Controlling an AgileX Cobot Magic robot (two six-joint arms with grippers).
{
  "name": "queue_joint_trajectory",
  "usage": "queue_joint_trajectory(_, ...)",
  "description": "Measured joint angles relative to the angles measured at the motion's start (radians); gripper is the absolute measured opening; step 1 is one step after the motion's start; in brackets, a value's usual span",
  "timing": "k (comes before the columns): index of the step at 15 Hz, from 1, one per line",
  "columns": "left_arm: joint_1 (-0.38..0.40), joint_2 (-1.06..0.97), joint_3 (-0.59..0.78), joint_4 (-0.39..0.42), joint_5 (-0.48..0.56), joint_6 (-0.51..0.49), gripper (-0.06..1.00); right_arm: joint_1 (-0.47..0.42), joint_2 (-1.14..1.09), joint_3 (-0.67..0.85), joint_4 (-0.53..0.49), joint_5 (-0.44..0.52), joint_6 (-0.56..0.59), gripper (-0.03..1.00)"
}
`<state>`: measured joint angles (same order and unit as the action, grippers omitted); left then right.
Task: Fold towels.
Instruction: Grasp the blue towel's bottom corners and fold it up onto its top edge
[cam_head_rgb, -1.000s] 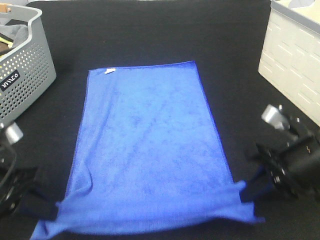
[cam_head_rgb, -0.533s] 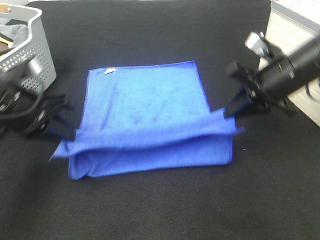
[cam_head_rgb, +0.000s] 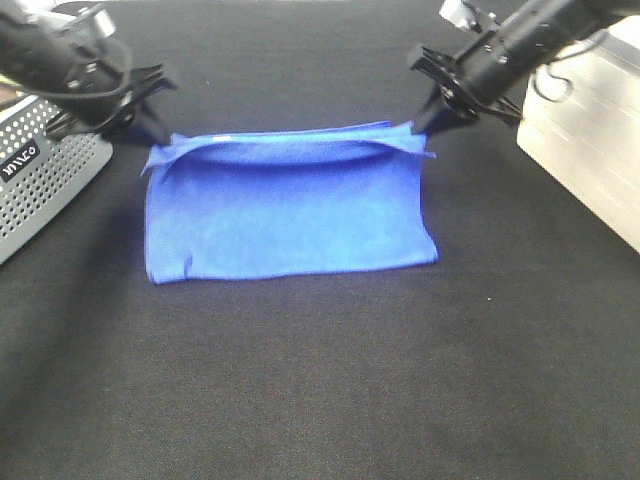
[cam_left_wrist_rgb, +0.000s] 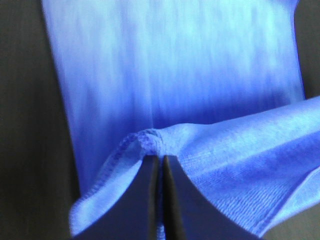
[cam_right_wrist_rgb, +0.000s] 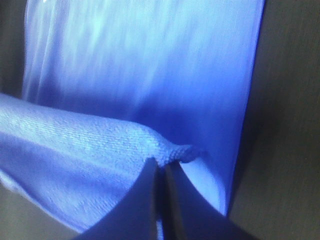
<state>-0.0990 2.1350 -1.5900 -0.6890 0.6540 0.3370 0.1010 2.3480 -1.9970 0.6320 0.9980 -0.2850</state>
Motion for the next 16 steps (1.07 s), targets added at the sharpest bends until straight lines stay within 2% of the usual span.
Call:
queue_joint_trajectory(2, 0.000, 0.096, -0.126, 0.007, -0.021, 0.000, 0.01, 0.000, 0.126, -0.194, -0.003, 0.002, 0.009, 0.00)
queue_joint_trajectory(3, 0.000, 0.168, -0.214, 0.006, -0.062, 0.000, 0.01, 0.000, 0.210, -0.317, -0.004, -0.004, 0.010, 0.00)
queue_joint_trajectory(4, -0.004, 0.206, -0.257, 0.006, -0.092, 0.003, 0.01, 0.000, 0.256, -0.376, -0.005, -0.020, 0.010, 0.00)
queue_joint_trajectory(8, -0.054, 0.325, -0.349, 0.006, -0.279, 0.086, 0.01, 0.000, 0.332, -0.410, -0.030, -0.185, -0.011, 0.00)
queue_joint_trajectory(11, -0.074, 0.351, -0.352, 0.006, -0.321, 0.093, 0.05, 0.000, 0.340, -0.410, -0.042, -0.206, -0.012, 0.05)
queue_joint_trajectory(12, -0.075, 0.355, -0.352, 0.006, -0.327, 0.093, 0.13, 0.000, 0.343, -0.410, -0.042, -0.208, -0.012, 0.21)
queue_joint_trajectory(13, -0.075, 0.356, -0.352, 0.006, -0.340, 0.093, 0.32, 0.000, 0.346, -0.410, -0.042, -0.208, -0.012, 0.50)
queue_joint_trajectory(14, -0.074, 0.356, -0.354, 0.006, -0.341, 0.093, 0.48, 0.000, 0.346, -0.411, -0.042, -0.207, -0.012, 0.69)
queue_joint_trajectory(15, -0.074, 0.356, -0.355, 0.006, -0.338, 0.093, 0.65, 0.000, 0.346, -0.411, -0.047, -0.198, -0.012, 0.79)
queue_joint_trajectory(16, -0.074, 0.353, -0.355, 0.007, -0.334, 0.093, 0.75, 0.000, 0.341, -0.411, -0.051, -0.171, -0.012, 0.83)
